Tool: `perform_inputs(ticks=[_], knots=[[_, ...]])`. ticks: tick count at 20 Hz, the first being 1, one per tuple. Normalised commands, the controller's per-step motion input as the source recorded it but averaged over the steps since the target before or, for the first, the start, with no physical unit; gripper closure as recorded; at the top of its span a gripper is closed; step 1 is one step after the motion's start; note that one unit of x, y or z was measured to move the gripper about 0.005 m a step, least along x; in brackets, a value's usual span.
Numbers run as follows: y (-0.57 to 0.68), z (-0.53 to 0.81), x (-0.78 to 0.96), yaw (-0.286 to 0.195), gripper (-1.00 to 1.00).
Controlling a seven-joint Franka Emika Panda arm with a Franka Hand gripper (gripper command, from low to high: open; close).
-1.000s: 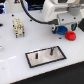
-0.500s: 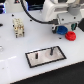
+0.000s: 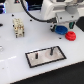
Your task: Insert the blue gear onto the right peg, followed by the red gear
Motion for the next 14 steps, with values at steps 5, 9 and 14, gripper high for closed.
perform_inputs(ticks=[5, 9, 14], knots=[[-0.06, -0.14, -0.14, 0.0, 1.0], [-0.06, -0.15, -0.14, 0.0, -1.0], [0.03, -0.15, -0.13, 0.0, 1.0]])
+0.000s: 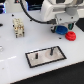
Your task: Insert the blue gear onto the right peg, followed by the red gear
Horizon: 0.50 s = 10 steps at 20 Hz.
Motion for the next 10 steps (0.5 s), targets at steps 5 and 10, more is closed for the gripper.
perform_inputs(ticks=[5, 10], knots=[[-0.01, -0.08, -0.07, 0.0, 1.0], [-0.05, 0.21, 0.07, 0.0, 1.0]])
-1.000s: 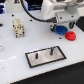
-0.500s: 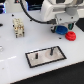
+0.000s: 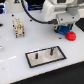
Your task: Insert the blue gear onto the right peg, followed by the red gear
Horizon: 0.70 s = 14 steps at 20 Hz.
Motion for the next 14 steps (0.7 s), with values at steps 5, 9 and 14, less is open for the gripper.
perform_inputs(ticks=[5, 9, 14], knots=[[-0.14, 0.54, 0.29, 0.0, 1.0], [-0.21, 0.49, 0.37, 0.0, 1.0], [-0.32, 0.45, 0.5, 0.0, 1.0]])
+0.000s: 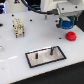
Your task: Insert the blue gear onto the right peg, followed by the red gear
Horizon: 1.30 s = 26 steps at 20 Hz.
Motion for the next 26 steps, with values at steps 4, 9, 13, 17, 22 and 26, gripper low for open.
perform_inputs(ticks=[4, 9, 13, 17, 22, 26], knots=[[-0.36, 0.44, 0.54, 0.0, 1.0], [-0.34, 0.34, 0.63, 0.0, 1.0], [-0.28, 0.3, 0.74, 0.0, 1.0], [-0.27, 0.28, 0.76, 0.0, 1.0], [-0.3, 0.23, 0.75, 0.0, 1.0], [-0.3, 0.15, 0.74, 0.0, 1.0]])
